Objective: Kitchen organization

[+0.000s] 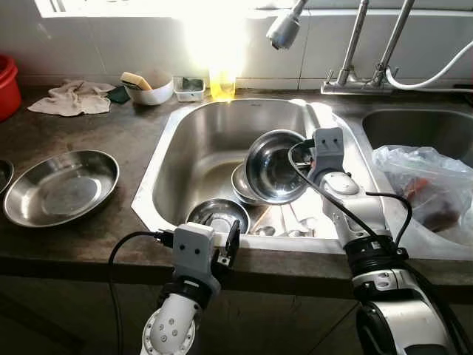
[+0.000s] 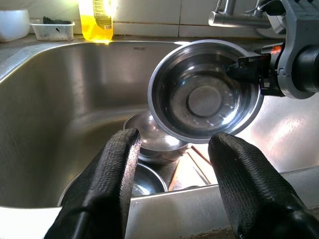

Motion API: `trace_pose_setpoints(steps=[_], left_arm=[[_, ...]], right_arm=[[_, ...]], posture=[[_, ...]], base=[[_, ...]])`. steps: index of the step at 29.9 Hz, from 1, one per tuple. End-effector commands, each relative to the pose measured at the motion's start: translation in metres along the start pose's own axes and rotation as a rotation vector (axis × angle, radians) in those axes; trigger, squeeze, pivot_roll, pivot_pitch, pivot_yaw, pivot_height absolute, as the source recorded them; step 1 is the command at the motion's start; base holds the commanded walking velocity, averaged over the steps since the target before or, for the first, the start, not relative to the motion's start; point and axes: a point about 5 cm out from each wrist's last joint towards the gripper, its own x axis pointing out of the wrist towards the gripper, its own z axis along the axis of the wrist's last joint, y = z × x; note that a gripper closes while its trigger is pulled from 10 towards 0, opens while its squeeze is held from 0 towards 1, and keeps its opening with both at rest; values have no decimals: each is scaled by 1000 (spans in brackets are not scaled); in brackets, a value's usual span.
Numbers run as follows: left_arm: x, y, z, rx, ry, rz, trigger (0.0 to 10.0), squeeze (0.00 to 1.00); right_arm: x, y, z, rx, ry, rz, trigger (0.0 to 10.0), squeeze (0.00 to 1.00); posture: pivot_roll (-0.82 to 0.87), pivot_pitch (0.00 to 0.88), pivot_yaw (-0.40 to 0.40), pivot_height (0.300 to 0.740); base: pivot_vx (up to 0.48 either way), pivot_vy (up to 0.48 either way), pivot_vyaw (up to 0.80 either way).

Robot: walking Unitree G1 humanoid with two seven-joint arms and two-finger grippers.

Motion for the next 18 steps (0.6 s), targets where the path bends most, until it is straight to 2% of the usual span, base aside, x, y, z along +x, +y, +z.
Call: trace_pose_setpoints(steps=[1,17,18], left_arm=[[-3,0,-4,10,32,6,10000,0],[-3,1,-4,11,38,6,10000,0],[0,1,-4,11,33,10,10000,0]], right_arm=[[1,1,8,11,-11,4,10000,0],[3,1,5,22,13,8,10000,0],[2,4,-1,31,39,25,10000,980]], posture=[[129,152,-21,740],[130,151,-20,740],[115,139,-24,740]], base=[[0,0,0],[0,0,0],[0,0,0]])
